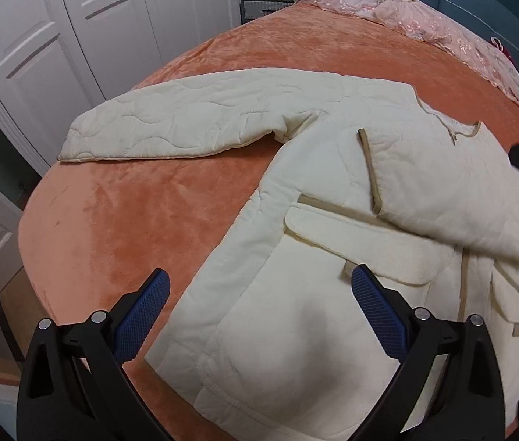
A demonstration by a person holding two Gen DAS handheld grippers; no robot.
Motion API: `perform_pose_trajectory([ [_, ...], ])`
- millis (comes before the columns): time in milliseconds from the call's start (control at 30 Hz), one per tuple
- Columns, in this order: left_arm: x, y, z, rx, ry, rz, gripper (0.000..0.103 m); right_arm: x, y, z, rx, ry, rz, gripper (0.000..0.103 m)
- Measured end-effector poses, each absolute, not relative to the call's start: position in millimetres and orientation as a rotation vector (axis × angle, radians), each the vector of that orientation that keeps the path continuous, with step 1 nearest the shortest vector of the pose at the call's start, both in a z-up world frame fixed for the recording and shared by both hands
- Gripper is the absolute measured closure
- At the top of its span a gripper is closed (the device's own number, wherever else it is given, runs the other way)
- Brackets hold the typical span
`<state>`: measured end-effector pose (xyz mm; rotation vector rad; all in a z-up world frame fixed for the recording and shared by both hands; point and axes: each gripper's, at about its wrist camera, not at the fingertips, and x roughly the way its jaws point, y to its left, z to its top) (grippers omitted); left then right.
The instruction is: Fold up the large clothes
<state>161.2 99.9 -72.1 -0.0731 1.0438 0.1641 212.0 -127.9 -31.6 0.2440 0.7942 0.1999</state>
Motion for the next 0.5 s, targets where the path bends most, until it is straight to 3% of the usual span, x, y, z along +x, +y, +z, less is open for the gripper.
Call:
perform_pose_trajectory([
  [400,255,45,-129,-0.465,1.182,-0.051,0.007,142,-282,-98,0.634,0.872,-0.201,0.054],
  [467,264,36,-135,-0.472,1.192,-0.043,0.012,139,-305,-106,0.714,0.859,-0.241,0.053],
  [500,267,32,-136,-0.451,1.189,-0.037,0.024,140,-315,-111,0.755,0.854,-0.250,0.052],
])
